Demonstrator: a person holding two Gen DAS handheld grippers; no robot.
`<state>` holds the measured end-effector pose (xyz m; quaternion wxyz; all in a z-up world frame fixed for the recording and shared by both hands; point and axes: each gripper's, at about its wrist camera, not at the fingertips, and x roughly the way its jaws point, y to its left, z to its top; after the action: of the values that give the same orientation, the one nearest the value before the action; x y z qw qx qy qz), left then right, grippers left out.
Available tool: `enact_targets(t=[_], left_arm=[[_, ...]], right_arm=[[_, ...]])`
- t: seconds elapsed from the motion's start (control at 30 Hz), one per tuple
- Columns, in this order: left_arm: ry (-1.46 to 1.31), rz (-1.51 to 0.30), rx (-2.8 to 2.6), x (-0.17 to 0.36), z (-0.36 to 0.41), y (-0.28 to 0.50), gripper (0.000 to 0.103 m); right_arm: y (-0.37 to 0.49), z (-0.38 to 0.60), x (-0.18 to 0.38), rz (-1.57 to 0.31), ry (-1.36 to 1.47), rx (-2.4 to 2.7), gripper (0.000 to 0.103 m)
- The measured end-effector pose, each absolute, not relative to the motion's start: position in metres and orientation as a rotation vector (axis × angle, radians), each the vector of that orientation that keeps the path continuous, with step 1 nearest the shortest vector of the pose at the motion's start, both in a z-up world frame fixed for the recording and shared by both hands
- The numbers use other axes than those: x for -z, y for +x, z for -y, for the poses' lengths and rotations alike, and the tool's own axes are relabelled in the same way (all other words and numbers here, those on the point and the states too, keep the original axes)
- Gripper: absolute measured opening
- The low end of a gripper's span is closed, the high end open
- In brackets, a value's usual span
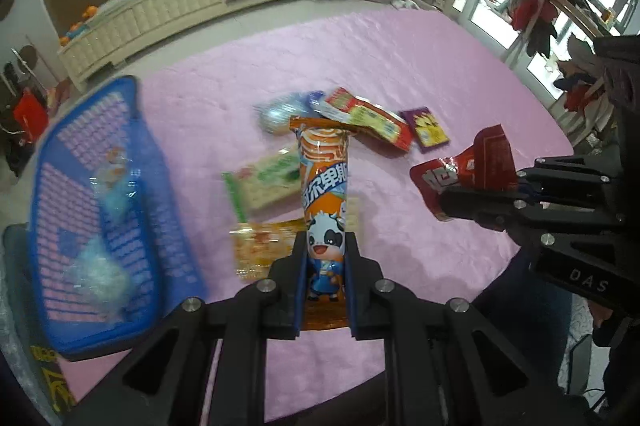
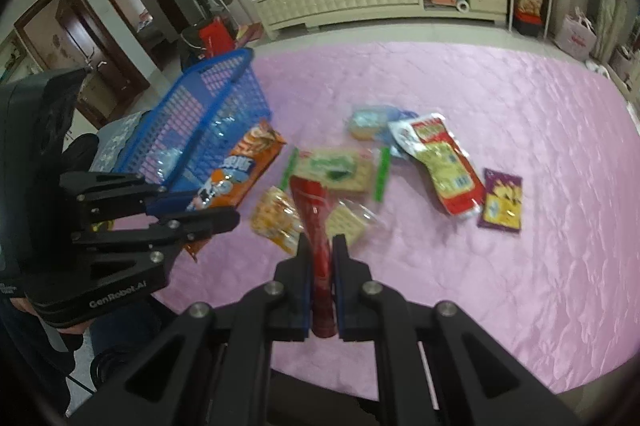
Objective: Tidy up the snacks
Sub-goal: 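Grasp the orange panda snack with the left tool and carry items toward the basket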
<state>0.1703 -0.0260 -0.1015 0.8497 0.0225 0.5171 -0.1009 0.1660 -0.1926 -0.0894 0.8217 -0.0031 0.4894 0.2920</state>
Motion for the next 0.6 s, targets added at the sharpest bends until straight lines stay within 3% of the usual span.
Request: enact_targets(t=[0.6], left_arm=[[-0.046, -0.996, 0.051, 0.032, -0.118, 0.153, 0.014]], right_arm=[[0.197, 0.057, 0.041, -0.988, -0.107, -0.779, 0.012]])
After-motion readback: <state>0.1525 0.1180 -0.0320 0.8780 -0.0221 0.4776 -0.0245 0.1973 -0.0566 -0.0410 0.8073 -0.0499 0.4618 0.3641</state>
